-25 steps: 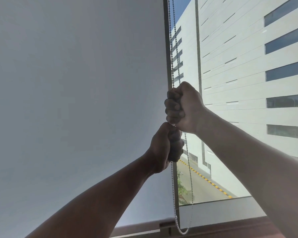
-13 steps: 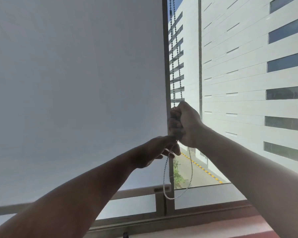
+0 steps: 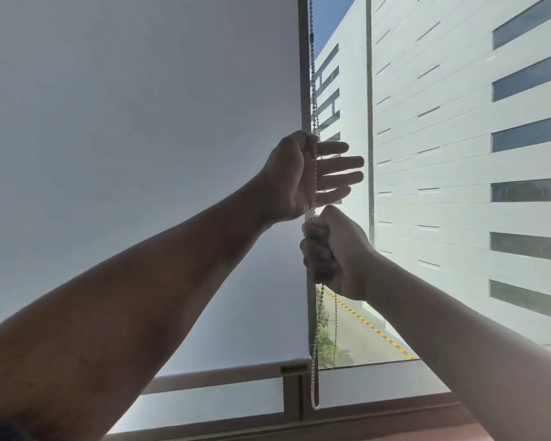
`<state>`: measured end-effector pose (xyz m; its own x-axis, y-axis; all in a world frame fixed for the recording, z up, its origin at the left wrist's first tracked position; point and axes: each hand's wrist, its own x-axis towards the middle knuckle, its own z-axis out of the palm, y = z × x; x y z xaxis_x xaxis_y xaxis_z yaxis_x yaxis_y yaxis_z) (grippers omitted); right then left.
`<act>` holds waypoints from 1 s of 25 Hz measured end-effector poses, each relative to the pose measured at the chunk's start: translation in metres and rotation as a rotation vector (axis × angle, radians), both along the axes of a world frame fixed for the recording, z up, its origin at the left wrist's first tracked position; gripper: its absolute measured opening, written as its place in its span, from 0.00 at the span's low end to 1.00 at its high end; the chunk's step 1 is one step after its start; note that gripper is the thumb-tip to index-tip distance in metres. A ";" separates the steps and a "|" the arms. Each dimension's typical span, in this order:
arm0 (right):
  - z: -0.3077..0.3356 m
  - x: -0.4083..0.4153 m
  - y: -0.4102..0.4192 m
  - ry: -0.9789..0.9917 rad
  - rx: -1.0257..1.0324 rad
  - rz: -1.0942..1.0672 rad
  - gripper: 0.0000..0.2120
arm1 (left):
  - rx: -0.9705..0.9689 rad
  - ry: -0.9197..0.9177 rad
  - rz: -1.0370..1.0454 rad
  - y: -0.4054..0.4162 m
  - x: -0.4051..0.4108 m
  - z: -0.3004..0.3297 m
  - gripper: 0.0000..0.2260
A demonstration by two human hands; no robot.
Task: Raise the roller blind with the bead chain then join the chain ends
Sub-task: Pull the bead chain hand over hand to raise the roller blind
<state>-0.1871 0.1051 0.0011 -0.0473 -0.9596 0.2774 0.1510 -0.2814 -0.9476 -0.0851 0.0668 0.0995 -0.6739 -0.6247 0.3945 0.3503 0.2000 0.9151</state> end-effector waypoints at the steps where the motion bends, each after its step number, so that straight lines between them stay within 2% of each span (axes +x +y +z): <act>1: 0.000 -0.001 0.001 -0.007 -0.004 -0.006 0.13 | -0.001 0.001 -0.030 0.000 -0.001 0.000 0.24; 3: -0.001 -0.005 0.002 -0.011 -0.021 -0.019 0.14 | -0.006 0.011 -0.044 0.002 -0.004 -0.002 0.23; 7: -0.004 -0.005 -0.002 0.000 -0.059 -0.045 0.14 | 0.017 0.116 0.045 0.006 -0.012 -0.007 0.13; 12: -0.015 -0.005 -0.008 0.082 -0.048 -0.029 0.15 | -0.059 0.103 0.097 -0.005 -0.012 -0.022 0.17; 15: -0.035 -0.004 -0.011 0.141 0.020 -0.019 0.15 | -0.078 0.095 0.100 -0.016 -0.010 -0.050 0.22; 20: -0.077 -0.004 -0.013 0.152 0.126 0.022 0.16 | -0.132 0.059 0.125 -0.028 -0.008 -0.101 0.23; 23: -0.077 -0.010 -0.011 0.330 0.127 0.031 0.17 | -0.152 0.049 0.173 -0.029 -0.004 -0.111 0.23; 25: -0.063 -0.019 -0.013 0.430 0.064 -0.093 0.18 | -0.155 0.049 0.190 -0.029 -0.002 -0.110 0.20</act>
<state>-0.2056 0.0917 -0.0619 -0.0274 -0.9727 0.2306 -0.2842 -0.2135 -0.9347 -0.0868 0.0377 -0.0105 -0.5282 -0.6674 0.5249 0.3361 0.4033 0.8511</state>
